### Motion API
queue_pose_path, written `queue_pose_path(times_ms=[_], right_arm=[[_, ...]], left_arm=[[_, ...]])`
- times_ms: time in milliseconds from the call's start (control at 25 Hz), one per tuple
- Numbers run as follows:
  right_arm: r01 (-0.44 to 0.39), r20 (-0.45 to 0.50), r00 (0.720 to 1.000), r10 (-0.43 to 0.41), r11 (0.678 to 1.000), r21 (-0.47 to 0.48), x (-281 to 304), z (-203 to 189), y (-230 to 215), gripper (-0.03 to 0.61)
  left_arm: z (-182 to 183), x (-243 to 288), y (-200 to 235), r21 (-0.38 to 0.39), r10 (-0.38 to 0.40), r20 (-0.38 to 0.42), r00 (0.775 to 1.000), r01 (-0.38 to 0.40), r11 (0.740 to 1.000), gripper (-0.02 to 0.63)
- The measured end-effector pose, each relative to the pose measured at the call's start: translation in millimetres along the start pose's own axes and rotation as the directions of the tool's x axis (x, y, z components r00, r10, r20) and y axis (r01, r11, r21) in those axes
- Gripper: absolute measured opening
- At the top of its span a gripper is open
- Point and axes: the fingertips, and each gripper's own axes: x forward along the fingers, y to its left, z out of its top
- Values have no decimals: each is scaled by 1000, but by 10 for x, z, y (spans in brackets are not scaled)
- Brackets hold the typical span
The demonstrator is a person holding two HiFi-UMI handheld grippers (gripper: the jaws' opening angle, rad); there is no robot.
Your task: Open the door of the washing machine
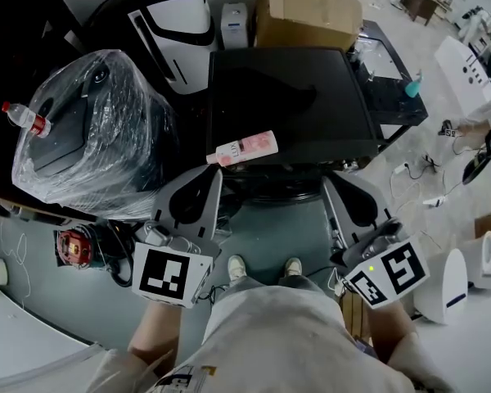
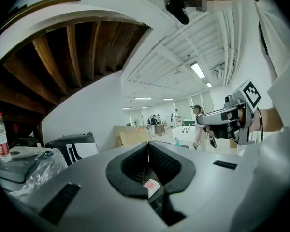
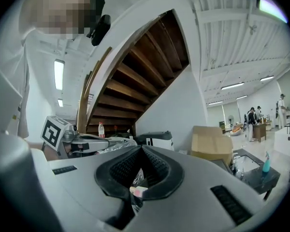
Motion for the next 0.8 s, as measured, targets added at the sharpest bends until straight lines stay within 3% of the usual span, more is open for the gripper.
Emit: queue_pose_path(times_ms=[800], right_arm=[[23,33,999,-22,999,-27,-125,152,-92,26]], left_arm=[[22,56,-20,48,-7,-7,1000,7,999,21]])
